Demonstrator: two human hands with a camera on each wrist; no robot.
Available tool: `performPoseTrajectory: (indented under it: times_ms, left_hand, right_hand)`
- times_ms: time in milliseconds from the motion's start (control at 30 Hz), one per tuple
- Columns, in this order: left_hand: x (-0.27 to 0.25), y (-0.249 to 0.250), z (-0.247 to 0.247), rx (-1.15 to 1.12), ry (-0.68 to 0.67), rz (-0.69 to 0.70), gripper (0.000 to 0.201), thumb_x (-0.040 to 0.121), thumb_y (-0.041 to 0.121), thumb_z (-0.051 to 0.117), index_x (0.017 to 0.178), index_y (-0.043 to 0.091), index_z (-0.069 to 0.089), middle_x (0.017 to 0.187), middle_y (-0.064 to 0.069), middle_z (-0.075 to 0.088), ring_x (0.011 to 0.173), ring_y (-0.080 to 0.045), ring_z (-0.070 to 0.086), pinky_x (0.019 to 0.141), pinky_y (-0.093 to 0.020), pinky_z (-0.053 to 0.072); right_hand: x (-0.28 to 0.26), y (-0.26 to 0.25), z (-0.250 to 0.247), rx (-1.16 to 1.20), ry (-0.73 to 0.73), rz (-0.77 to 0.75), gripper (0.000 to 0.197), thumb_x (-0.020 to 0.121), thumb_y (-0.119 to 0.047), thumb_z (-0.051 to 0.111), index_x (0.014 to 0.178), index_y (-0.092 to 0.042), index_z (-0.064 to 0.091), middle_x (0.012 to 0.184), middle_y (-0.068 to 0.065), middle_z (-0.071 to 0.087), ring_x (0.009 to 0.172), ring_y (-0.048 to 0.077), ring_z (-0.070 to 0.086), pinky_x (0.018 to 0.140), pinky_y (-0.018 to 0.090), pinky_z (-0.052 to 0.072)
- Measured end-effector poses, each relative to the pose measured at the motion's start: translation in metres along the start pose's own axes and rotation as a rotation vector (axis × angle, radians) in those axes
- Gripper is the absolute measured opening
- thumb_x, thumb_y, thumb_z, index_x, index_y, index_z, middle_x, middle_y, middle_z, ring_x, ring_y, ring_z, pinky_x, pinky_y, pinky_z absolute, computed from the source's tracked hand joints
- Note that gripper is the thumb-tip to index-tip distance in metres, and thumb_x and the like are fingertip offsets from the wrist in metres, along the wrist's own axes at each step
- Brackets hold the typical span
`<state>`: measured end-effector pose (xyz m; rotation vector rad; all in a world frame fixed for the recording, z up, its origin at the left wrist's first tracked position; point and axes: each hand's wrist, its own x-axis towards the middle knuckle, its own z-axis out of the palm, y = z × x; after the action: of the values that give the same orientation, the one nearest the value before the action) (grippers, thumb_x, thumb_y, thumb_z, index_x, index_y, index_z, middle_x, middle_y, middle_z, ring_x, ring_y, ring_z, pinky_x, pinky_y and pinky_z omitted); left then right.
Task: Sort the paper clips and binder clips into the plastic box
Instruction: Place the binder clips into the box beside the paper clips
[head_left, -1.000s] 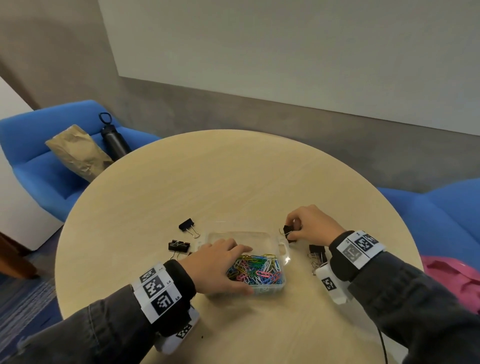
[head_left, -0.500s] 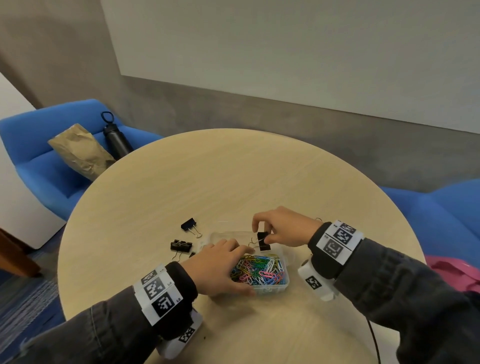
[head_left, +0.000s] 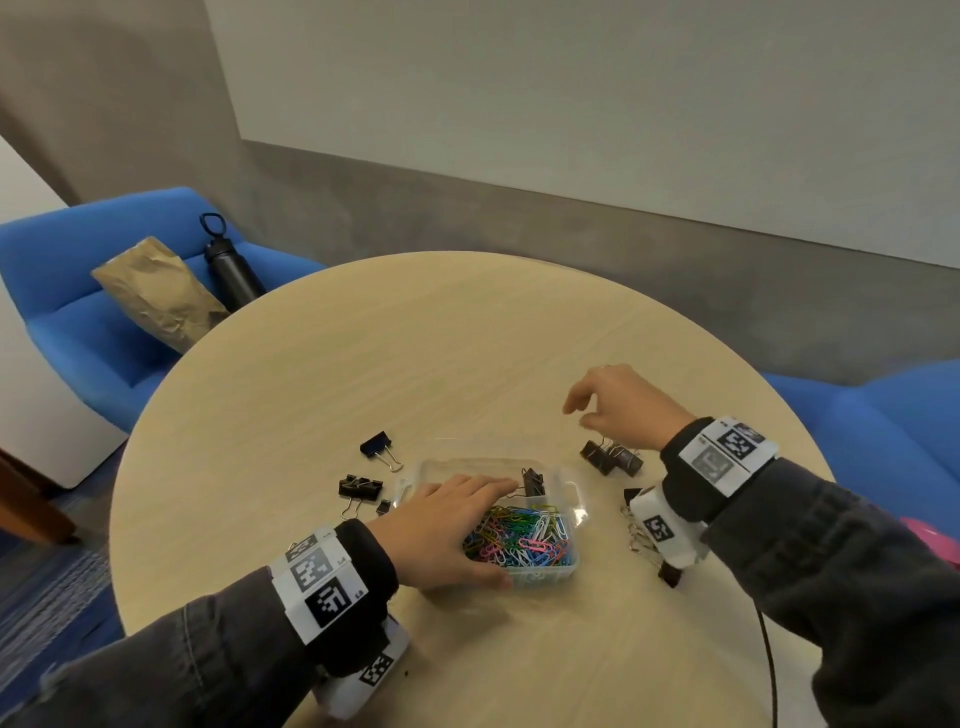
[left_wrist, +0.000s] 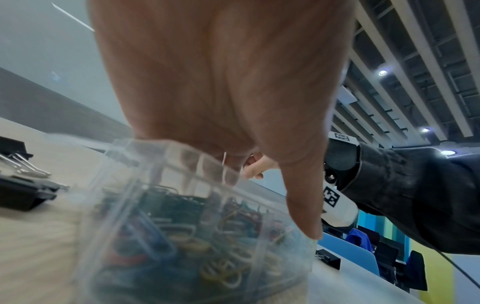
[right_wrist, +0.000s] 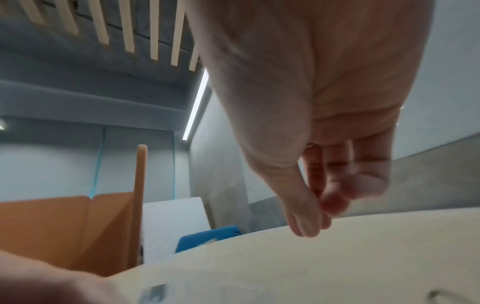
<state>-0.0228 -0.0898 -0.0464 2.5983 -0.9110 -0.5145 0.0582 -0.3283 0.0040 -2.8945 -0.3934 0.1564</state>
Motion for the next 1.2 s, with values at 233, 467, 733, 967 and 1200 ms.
performPoseTrajectory:
  times_ms: [233, 467, 733, 967, 1200]
  left_hand:
    - [0.001, -0.001, 0.003, -0.036, 0.001, 0.028, 0.089, 0.083, 0.054, 0.061, 0.151, 0.032, 0.008, 0.16, 0.014, 0.01, 0.146, -0.008, 0.009, 0.12, -0.049, 0.007]
    - [0.001, -0.002, 0.002, -0.033, -0.013, 0.025, 0.083, 0.084, 0.054, 0.059, 0.149, 0.035, 0.011, 0.154, 0.009, 0.028, 0.144, -0.01, 0.017, 0.119, -0.05, 0.009]
    - [0.0, -0.002, -0.003, 0.082, -0.009, -0.068, 0.092, 0.077, 0.07, 0.056, 0.149, 0.027, 0.019, 0.154, 0.004, 0.03, 0.143, -0.014, 0.021, 0.12, -0.046, 0.005]
    - [-0.002, -0.001, -0.004, 0.134, 0.011, -0.112, 0.095, 0.073, 0.076, 0.052, 0.143, 0.015, 0.034, 0.154, -0.001, 0.026, 0.142, -0.017, 0.022, 0.118, -0.034, 0.017]
    - [-0.003, 0.004, -0.005, 0.013, -0.013, -0.066, 0.092, 0.079, 0.067, 0.056, 0.149, 0.023, 0.017, 0.154, 0.004, 0.028, 0.141, -0.012, 0.023, 0.119, -0.036, 0.013]
  right_hand:
    - [0.009, 0.022, 0.012, -0.09, -0.147, 0.213, 0.015, 0.081, -0.017, 0.073, 0.095, -0.017, 0.071, 0.104, 0.007, 0.064, 0.089, 0.021, 0.064, 0.083, 0.034, 0.055]
    - [0.009, 0.007, 0.006, -0.034, 0.006, 0.18, 0.009, 0.083, -0.008, 0.068, 0.082, -0.015, 0.072, 0.091, 0.007, 0.069, 0.075, 0.021, 0.067, 0.079, 0.037, 0.059]
    - [0.006, -0.062, -0.004, 0.074, -0.116, -0.313, 0.013, 0.084, -0.006, 0.067, 0.087, -0.013, 0.077, 0.084, -0.001, 0.072, 0.078, 0.012, 0.066, 0.075, 0.021, 0.053]
    - [0.017, -0.079, 0.018, -0.183, -0.335, -0.319, 0.033, 0.078, 0.012, 0.051, 0.074, -0.008, 0.077, 0.077, 0.008, 0.071, 0.061, 0.018, 0.059, 0.059, 0.026, 0.049]
    - [0.009, -0.067, -0.001, -0.016, -0.285, -0.297, 0.042, 0.084, 0.012, 0.047, 0.097, -0.015, 0.076, 0.094, -0.001, 0.071, 0.086, 0.009, 0.064, 0.08, 0.024, 0.052]
